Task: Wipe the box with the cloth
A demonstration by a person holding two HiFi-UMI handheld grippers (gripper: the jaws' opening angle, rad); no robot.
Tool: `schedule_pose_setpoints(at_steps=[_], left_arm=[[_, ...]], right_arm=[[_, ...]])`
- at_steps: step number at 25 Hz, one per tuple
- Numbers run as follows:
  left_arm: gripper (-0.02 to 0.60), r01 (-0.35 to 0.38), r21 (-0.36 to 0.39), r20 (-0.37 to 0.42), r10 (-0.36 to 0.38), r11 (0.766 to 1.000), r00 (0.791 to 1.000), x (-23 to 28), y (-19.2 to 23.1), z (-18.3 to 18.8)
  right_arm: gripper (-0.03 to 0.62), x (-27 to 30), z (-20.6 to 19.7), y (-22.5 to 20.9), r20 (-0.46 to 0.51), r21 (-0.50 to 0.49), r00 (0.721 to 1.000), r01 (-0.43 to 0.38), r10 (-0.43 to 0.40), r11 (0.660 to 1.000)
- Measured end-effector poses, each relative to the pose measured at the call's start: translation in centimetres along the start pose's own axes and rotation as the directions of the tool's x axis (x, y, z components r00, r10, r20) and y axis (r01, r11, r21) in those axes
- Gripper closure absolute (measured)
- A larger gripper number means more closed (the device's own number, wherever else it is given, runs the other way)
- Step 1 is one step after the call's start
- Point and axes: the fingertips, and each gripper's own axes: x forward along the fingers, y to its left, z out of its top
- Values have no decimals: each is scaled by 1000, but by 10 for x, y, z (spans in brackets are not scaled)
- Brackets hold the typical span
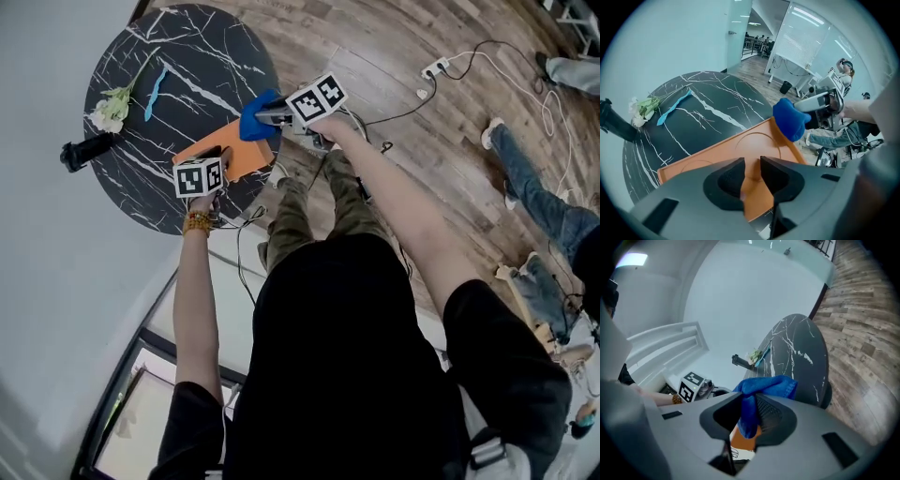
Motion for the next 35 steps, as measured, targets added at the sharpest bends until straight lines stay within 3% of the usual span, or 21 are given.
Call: schedule_pose_setpoints(at_steps=[3, 10, 24, 26, 27, 29, 32, 35], left_arm=[[474, -11, -6, -4, 11, 1000, 1000, -3, 2, -2], [476, -19, -2, 7, 19, 1000, 1000, -2, 1, 0], [489, 0, -21, 34, 1, 1000, 999, -1, -4, 1], [485, 3, -7, 47, -2, 1000, 999, -3, -5, 0], [449, -9, -2, 66, 9, 1000, 998, -8, -4, -1], [410, -62, -32, 153, 66, 998, 986, -31, 6, -6], [382, -165, -198, 266, 215, 966, 940, -65, 44, -38], [373, -205, -351, 267, 307, 914, 913, -85, 93, -86]], right_arm=[[522, 29, -6, 6, -16, 41, 999, -34, 35, 999], [519, 20, -31, 11, 147, 197, 989, -46, 17, 979], [519, 2, -91, 31, 108, 238, 994, -17, -8, 971], [518, -3, -90, 38, 83, 198, 996, -9, -8, 980], [517, -8, -87, 41, 73, 162, 997, 5, -17, 987], [517, -22, -71, 46, 58, 72, 997, 41, -45, 997], [517, -33, -31, 53, -2, -103, 998, 64, -65, 993], [517, -3, -4, 72, -133, -277, 990, 13, -51, 961]])
